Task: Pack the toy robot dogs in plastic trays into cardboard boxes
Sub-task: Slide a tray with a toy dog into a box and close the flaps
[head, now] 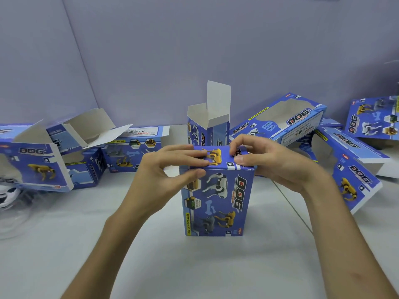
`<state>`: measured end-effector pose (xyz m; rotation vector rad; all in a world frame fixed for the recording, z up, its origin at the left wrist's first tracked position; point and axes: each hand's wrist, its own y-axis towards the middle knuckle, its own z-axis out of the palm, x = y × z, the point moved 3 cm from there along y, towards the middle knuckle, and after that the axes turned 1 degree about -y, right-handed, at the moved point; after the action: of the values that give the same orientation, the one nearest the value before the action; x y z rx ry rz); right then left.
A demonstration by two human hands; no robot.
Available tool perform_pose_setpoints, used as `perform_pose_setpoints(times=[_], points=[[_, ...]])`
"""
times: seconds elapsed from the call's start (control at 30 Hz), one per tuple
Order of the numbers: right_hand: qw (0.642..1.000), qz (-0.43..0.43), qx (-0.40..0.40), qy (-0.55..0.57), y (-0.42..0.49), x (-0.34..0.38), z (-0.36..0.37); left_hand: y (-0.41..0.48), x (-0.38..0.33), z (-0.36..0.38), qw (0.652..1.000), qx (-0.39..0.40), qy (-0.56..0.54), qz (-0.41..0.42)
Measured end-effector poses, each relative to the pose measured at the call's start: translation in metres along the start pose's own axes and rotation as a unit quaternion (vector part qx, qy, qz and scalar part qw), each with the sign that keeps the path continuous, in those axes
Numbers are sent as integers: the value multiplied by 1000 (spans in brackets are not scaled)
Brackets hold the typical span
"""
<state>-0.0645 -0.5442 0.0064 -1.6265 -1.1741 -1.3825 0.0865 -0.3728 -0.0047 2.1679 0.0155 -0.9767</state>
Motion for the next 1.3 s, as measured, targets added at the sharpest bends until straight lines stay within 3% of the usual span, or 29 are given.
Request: perform_pose_setpoints(times=[0.2, 0.47, 0.57, 0.77, 1.03, 1.17, 1.3], points=[[1000, -3, -7, -28, 0, 4, 8, -2, 4, 6, 1000, -18, -21, 6], [999, 8, -25, -45, 5, 6, 11, -1, 13, 0, 999, 24, -35, -27], [997, 4, -21, -70, 4, 5, 10, -1, 17, 0, 990, 61, -106, -68], [995, -19, 12, -95, -2, 3, 5, -3, 21, 1, 965, 32, -232, -118], [990, -85, -107, -42, 10, -8, -4, -3, 28, 12, 965, -47, -221, -134], [986, -80, -136, -43, 12, -13, -13, -3, 34, 18, 945, -47, -264, -187], [977, -49, -190, -86, 16, -14, -12, 0, 32, 13, 965, -41, -180, -188]])
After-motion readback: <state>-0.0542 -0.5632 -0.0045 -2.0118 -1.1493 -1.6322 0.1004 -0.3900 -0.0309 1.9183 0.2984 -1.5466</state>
